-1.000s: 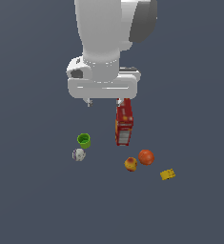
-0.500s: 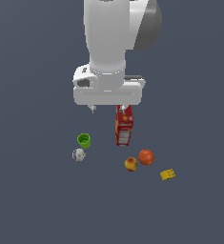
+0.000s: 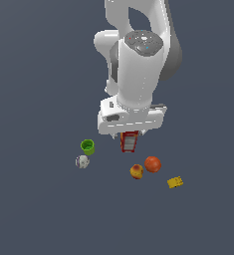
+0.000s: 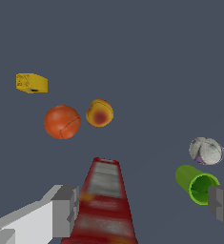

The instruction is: Pick up a designated object from a clutter of objects.

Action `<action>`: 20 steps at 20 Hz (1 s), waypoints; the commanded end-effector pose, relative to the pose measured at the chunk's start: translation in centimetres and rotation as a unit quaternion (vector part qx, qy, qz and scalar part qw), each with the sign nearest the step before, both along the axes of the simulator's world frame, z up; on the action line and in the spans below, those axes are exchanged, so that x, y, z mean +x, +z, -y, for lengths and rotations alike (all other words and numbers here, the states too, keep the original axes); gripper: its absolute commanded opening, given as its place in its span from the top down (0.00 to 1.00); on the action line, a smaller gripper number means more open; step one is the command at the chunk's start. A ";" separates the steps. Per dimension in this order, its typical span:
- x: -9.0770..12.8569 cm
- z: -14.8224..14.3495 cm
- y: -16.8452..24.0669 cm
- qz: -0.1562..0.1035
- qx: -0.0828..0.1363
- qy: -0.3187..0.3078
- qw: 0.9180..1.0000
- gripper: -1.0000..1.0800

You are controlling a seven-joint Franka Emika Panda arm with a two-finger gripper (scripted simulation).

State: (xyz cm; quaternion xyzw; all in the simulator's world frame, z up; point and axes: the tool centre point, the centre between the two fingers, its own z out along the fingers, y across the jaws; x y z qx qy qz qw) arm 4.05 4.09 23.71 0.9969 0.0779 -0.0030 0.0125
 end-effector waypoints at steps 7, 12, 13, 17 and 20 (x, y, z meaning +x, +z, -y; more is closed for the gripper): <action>2.3 -7.0 -7.9 0.000 0.003 0.080 0.997 0.04; 2.7 -10.0 -11.3 0.000 0.008 0.111 0.994 0.04; 2.7 -10.4 -11.8 0.000 0.009 0.116 0.993 0.04; 2.7 -11.8 -13.4 0.000 0.011 0.130 0.991 0.04; 2.7 -12.3 -13.9 0.000 0.013 0.135 0.991 0.04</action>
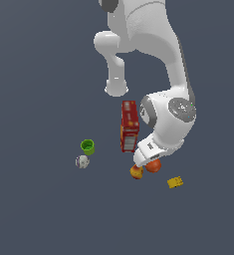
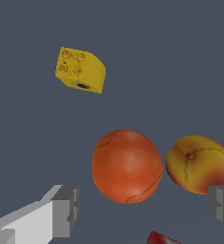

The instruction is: Pick up a designated object from a clutter of objects.

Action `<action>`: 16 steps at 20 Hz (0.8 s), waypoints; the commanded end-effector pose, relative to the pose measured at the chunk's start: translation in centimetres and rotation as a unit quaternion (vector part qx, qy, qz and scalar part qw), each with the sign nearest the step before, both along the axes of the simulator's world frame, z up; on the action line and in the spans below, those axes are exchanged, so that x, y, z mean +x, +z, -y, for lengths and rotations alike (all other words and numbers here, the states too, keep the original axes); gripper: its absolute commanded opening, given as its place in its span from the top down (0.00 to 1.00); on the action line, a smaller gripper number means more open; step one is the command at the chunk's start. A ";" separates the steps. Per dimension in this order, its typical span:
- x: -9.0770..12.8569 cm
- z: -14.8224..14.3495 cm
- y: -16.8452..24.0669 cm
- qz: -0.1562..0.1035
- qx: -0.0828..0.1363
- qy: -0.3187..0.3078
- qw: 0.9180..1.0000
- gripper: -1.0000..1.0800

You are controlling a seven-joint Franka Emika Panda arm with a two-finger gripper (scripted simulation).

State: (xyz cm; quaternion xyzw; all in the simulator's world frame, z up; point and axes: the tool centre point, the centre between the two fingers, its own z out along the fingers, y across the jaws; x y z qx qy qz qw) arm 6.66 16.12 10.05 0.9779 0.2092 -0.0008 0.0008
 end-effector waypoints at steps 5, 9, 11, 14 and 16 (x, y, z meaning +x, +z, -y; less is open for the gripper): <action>0.0 -0.3 -0.4 0.000 0.001 0.003 1.000 0.04; 0.0 -0.3 -1.7 0.000 0.001 0.003 1.000 0.04; -0.1 -0.3 -2.8 0.000 0.001 0.003 1.000 0.04; -0.1 -0.3 -4.3 0.000 0.001 0.004 1.000 0.04; -0.1 -0.3 -5.0 0.000 0.001 0.004 1.000 0.04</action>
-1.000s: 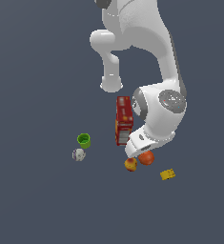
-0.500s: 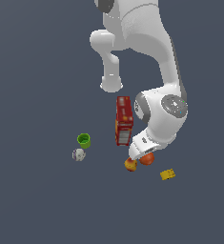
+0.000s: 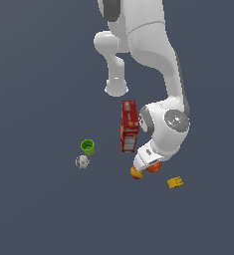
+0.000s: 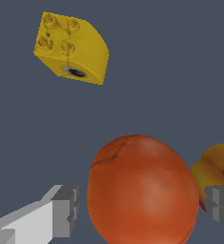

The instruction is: Pick up a designated object from a clutter of objects.

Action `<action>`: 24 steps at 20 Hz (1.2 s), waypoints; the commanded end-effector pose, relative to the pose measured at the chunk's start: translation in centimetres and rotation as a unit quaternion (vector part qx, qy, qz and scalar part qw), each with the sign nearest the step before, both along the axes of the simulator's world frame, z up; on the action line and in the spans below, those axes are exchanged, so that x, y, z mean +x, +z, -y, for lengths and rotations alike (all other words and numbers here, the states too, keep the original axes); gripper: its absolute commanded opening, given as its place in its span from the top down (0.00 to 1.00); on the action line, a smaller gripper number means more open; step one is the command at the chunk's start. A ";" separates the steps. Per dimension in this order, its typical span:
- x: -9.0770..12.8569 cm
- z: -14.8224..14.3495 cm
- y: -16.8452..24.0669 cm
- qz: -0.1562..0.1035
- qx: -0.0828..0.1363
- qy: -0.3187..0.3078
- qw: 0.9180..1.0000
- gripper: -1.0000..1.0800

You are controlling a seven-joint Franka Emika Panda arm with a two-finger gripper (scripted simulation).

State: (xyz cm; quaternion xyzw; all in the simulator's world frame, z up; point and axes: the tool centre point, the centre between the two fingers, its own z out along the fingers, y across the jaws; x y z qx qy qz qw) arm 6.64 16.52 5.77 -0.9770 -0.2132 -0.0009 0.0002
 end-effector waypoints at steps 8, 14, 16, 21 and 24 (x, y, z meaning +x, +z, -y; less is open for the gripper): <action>0.1 0.1 -1.1 -0.001 0.000 -0.001 1.000 1.00; 0.1 0.1 -1.1 -0.001 0.000 -0.001 1.000 1.00; 0.6 -0.2 -0.1 0.008 0.002 0.000 1.000 1.00; 0.3 0.4 0.4 0.008 0.002 0.000 1.000 1.00; -0.2 1.1 0.9 0.008 0.002 0.000 1.000 1.00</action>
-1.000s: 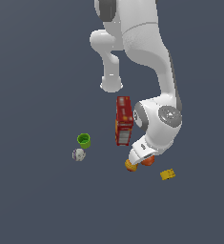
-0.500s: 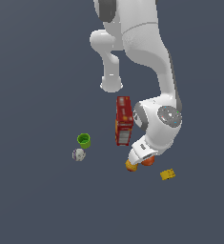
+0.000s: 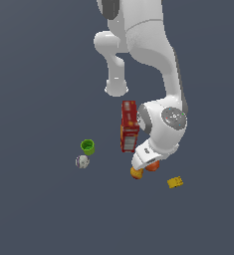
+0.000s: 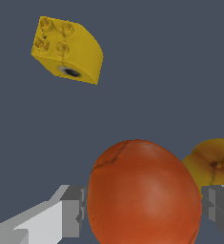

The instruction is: Pick up a designated object from a clutter of objects.

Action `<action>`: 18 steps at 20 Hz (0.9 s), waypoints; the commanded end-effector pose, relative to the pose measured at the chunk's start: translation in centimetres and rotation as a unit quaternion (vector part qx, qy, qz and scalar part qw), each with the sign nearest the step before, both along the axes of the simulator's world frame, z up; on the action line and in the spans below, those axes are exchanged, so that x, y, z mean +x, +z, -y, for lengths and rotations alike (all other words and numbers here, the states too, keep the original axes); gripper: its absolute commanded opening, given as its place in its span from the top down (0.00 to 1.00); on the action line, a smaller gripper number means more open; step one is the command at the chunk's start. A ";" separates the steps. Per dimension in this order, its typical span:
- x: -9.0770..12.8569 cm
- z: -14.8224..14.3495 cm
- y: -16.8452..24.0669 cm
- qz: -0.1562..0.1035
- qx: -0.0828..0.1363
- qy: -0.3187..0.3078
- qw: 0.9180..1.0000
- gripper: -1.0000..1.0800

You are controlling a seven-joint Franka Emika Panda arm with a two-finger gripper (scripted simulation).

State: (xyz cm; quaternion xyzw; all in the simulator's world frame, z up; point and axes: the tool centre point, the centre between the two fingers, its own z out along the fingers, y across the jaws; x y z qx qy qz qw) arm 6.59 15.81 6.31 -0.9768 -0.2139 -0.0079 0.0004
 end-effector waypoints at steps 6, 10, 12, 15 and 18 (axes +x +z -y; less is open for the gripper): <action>-1.6 2.8 2.4 0.001 0.000 0.000 1.000 1.00; -3.1 5.3 4.4 0.000 0.000 -0.001 1.000 1.00; -4.0 6.7 5.6 0.000 -0.001 -0.001 1.000 1.00; -5.3 8.9 7.4 -0.001 -0.001 -0.001 1.000 1.00; -6.7 11.2 9.3 -0.001 0.000 -0.001 1.000 1.00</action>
